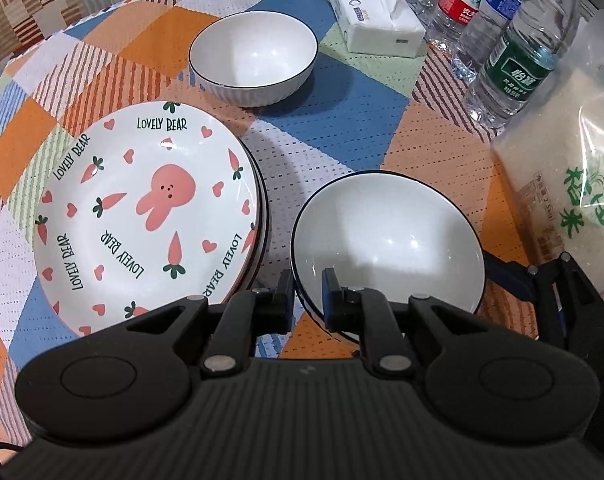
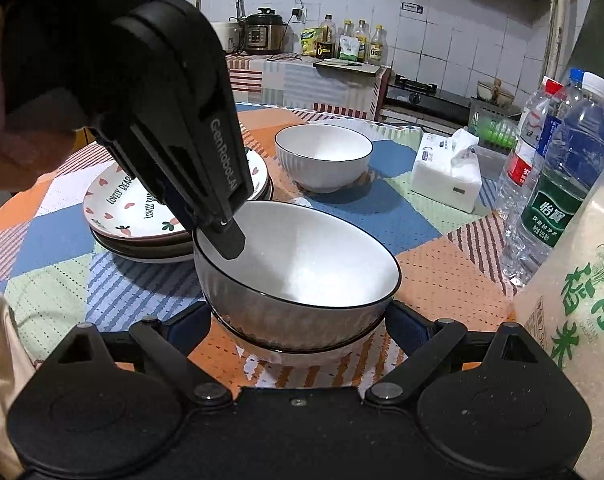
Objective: Organize plates and bowls
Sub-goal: 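Open both grippers and move them to the third white bowl, then close both grippers on the third white bowl rim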
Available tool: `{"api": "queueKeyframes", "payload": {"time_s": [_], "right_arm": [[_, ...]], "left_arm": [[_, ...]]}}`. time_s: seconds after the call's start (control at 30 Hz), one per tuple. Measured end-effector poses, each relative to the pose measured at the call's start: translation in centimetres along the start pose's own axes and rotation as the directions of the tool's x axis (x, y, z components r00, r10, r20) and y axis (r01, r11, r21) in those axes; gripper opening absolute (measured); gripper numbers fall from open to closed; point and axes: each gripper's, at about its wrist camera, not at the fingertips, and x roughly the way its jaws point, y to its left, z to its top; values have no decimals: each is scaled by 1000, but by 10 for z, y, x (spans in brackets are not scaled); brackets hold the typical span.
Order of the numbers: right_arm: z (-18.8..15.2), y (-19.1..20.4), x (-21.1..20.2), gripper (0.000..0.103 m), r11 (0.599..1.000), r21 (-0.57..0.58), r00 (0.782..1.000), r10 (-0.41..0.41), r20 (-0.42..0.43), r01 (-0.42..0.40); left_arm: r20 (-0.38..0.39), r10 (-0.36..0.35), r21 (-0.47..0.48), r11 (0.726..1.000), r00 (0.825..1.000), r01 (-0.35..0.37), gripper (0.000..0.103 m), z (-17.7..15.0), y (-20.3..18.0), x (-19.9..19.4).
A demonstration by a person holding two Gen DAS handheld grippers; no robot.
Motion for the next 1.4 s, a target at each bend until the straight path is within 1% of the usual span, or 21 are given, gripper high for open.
{"api": "queueKeyframes", "payload": {"time_s": [0.17,0.23,0.3,0.47,0.53,0.57,0.6,0.63,0.7,0.77,0.83,0.87,0.9,1.0,1.1,1.17,1.3,1.4], "right_arm": [[1,4,3,97,1000,-22,1000,-15,-15,14],[1,7,4,97,999,-44,999,-31,-42,29],[2,7,-2,97,998,-50,999,-27,-45,25],[14,0,-23,97,1000,-2,999,22,-31,-22],[21,-4,-31,97,997,34,997,65,-33,-64],[25,-7,-32,97,995,52,995,91,-39,-89],[29,-10,-33,97,990,76,991,126,-41,-122],[34,-14,-34,96,983,101,987,160,-36,-155],[43,-20,-35,95,972,122,978,208,-34,-202],[53,-24,-37,95,967,126,974,224,-20,-220],[68,-32,-37,94,960,145,970,243,-3,-240],[75,-35,-35,88,955,156,967,255,0,-252],[83,-38,-33,84,948,171,962,273,-3,-268],[105,-48,-21,82,925,245,953,303,-9,-292],[126,-59,-3,81,879,355,938,347,-18,-318],[137,-65,10,81,855,402,930,366,-20,-328],[154,-74,44,80,826,481,927,369,-67,-294],[159,-80,78,76,808,521,910,394,-129,-276]], "left_arm": [[19,-2,9,1000,1000,2,13,-4,0,1],[25,-20,0,1000,999,21,14,-5,3,-1],[32,-44,-15,999,999,44,15,-5,8,-7],[85,-89,-42,995,992,93,15,-2,20,-30],[95,-121,-57,990,988,127,15,2,29,-40],[89,-148,-66,986,985,154,15,4,35,-45],[85,-161,-72,983,983,167,15,7,41,-49],[89,-158,-67,984,983,164,15,9,45,-54],[115,-122,-47,991,986,128,15,13,52,-65],[138,-95,-36,994,986,101,15,19,60,-75],[158,-86,-39,995,984,94,15,26,69,-84],[169,-83,-39,995,982,91,15,29,73,-87],[185,-77,-36,996,980,85,16,33,76,-91],[239,-58,-24,998,969,66,16,39,86,-101],[278,-59,-28,997,959,69,16,41,98,-105],[297,-61,-16,997,953,69,16,44,102,-105],[341,-55,-7,998,939,61,16,52,107,-94],[351,-59,-25,997,935,72,16,62,113,-75]]}}
